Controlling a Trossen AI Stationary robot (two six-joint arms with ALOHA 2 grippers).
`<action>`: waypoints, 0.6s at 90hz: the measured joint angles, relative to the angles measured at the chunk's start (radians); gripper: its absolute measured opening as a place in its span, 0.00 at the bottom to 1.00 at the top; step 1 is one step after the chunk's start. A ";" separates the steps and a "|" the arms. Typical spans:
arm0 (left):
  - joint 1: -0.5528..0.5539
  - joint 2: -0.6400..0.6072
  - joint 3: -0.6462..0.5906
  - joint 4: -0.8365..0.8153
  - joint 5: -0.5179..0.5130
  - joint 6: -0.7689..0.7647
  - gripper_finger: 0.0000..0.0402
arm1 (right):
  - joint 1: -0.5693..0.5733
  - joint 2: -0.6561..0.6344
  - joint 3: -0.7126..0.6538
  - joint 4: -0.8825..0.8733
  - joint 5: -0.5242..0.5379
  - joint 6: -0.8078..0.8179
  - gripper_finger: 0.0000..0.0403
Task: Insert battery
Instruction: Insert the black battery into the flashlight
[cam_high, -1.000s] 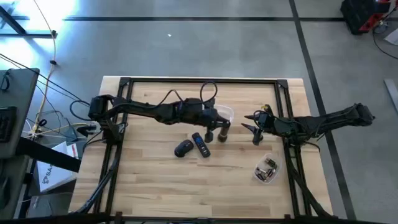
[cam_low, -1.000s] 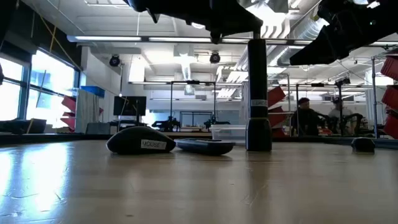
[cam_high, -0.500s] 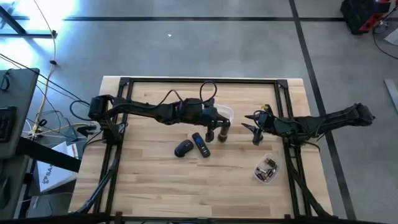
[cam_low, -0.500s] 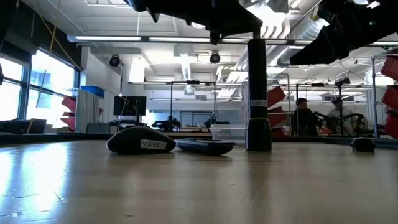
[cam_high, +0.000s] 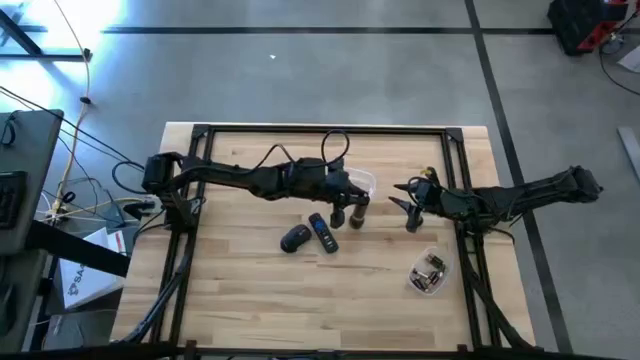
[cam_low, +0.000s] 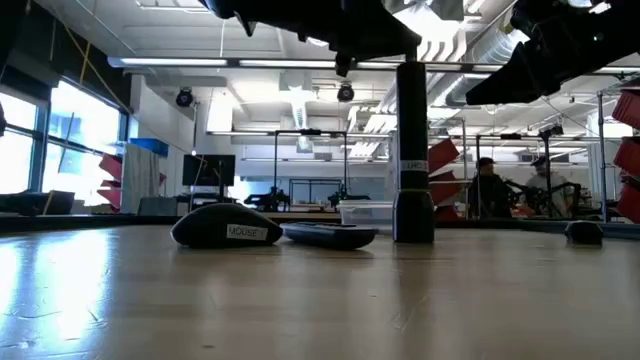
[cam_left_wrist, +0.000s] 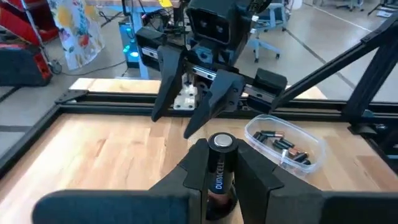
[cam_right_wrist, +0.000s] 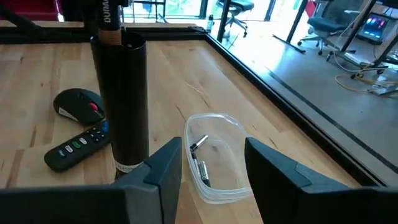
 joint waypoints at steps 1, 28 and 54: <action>0.000 0.000 0.000 0.000 0.003 -0.001 0.09 | 0.000 0.000 0.000 0.000 0.000 0.000 0.35; 0.001 0.000 0.000 -0.008 -0.001 -0.002 0.09 | 0.000 0.000 0.000 0.000 0.000 0.008 0.35; 0.001 0.007 0.000 -0.027 -0.014 -0.001 0.09 | 0.000 0.000 0.000 0.000 0.000 0.009 0.35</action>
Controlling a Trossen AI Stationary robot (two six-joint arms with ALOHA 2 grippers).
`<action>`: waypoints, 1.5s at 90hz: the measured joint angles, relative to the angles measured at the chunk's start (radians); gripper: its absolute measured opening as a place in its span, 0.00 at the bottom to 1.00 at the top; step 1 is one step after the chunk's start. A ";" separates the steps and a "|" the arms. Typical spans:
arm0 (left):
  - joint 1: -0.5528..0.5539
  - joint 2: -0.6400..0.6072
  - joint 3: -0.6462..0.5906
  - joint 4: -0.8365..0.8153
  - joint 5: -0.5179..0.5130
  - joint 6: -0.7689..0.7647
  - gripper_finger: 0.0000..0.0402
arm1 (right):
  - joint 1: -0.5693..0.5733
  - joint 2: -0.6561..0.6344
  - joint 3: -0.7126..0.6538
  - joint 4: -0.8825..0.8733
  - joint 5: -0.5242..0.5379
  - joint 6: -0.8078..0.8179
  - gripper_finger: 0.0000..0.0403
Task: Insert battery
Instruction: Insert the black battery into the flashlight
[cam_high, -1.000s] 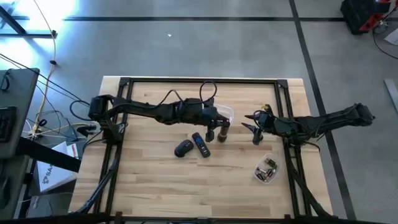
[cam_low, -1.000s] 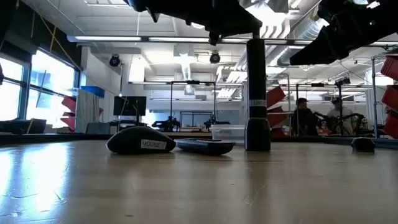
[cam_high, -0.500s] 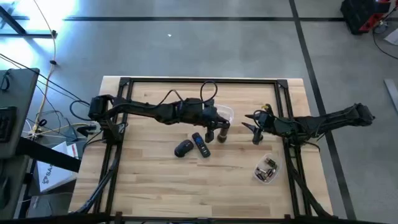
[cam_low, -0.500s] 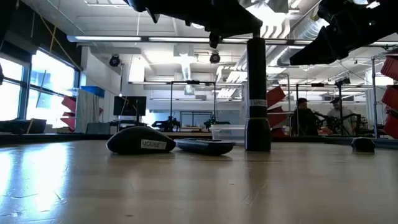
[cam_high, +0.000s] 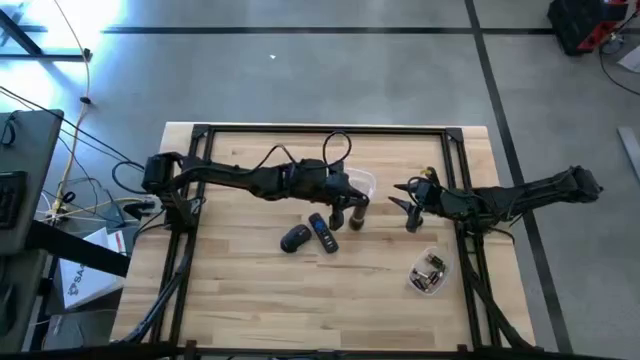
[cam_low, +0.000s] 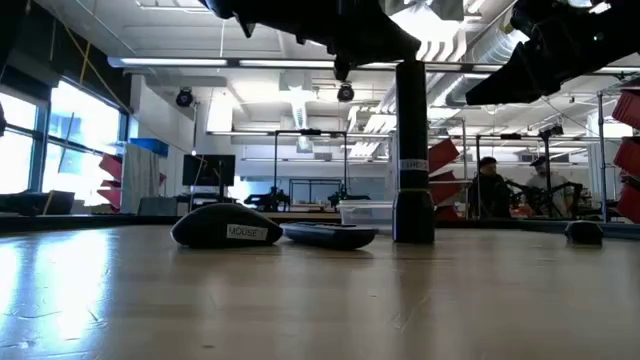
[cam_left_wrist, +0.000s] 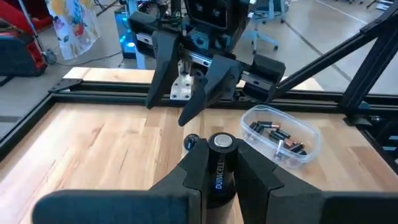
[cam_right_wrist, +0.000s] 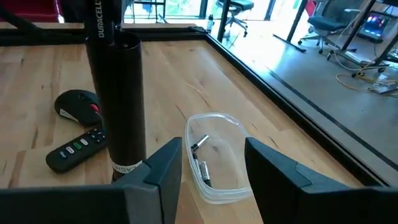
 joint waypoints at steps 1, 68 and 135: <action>0.000 0.000 0.000 0.001 0.000 0.000 0.09 | 0.000 0.000 0.000 0.000 0.000 0.000 0.35; 0.000 0.002 0.000 0.004 0.010 0.040 0.30 | 0.000 0.000 0.000 0.000 -0.034 -0.020 0.35; -0.104 -0.114 0.009 -0.088 -0.129 0.074 0.34 | 0.103 0.045 0.289 -0.658 -0.501 0.313 0.35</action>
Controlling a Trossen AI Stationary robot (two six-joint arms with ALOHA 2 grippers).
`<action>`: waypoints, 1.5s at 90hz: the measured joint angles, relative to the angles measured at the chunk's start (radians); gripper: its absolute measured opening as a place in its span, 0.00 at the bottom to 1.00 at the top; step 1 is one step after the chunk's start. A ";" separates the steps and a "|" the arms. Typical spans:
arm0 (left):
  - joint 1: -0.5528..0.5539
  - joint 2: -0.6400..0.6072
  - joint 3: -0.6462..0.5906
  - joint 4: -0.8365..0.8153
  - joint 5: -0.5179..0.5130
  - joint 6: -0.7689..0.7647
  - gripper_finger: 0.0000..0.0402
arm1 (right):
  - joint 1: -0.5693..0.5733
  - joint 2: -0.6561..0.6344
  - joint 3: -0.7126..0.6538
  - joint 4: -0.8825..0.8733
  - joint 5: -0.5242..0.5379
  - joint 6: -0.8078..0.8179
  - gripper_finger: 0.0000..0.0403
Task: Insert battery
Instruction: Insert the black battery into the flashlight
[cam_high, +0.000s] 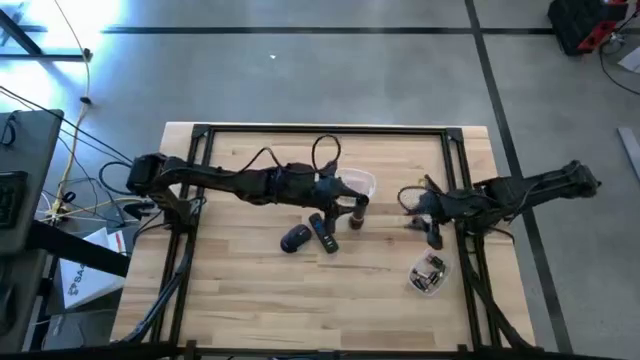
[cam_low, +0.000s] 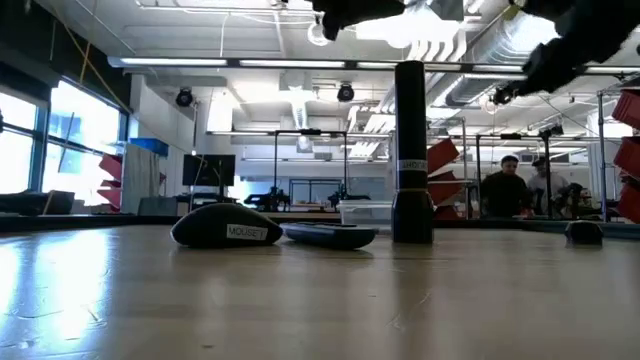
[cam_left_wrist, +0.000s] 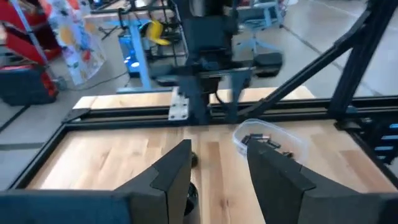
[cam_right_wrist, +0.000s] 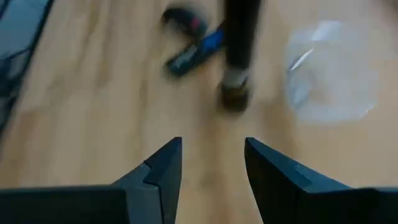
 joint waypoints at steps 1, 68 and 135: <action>-0.005 0.000 0.000 -0.001 -0.008 0.000 0.34 | 0.008 0.003 0.001 -0.007 -0.012 0.015 0.35; -0.242 0.000 -0.098 -0.192 -0.222 -0.247 0.34 | 0.516 0.384 0.002 -0.223 -0.105 0.824 0.35; -0.304 0.001 -0.232 -0.109 -0.344 -0.377 0.34 | 0.300 0.679 0.041 -0.033 0.083 0.386 0.35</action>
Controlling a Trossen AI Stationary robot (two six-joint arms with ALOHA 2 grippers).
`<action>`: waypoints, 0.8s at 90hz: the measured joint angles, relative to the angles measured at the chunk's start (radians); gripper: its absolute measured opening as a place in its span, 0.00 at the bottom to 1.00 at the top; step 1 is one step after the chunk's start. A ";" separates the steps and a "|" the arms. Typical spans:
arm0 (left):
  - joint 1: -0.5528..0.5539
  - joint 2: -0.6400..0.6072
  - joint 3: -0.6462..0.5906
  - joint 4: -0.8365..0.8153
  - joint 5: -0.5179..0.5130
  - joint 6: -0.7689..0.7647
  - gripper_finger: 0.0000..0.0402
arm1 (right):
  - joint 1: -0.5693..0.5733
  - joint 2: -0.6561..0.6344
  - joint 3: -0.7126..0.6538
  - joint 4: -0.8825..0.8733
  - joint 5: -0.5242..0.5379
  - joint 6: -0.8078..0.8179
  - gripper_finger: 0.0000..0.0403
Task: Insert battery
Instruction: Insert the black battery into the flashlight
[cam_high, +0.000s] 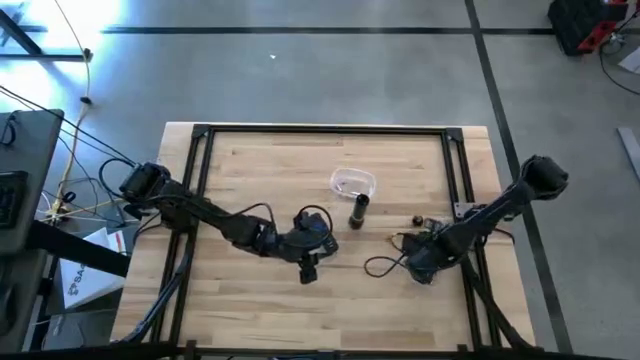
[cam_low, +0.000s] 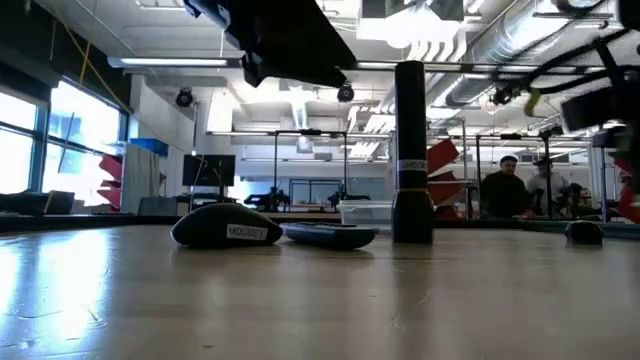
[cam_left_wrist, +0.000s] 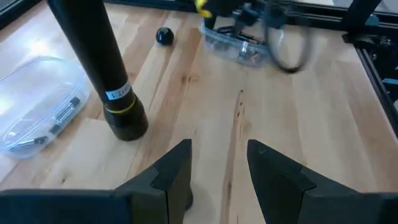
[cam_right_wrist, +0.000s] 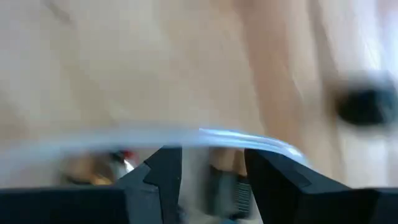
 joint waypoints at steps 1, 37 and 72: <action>0.000 0.000 0.000 0.000 0.000 0.000 0.34 | 0.000 0.003 0.003 0.017 0.000 -0.011 0.35; 0.005 0.000 0.000 0.001 0.000 0.024 0.34 | 0.132 0.032 0.064 0.028 -0.123 0.063 0.35; 0.029 0.000 0.000 0.004 0.010 0.043 0.34 | 0.202 0.028 0.064 -0.332 -0.152 0.153 0.35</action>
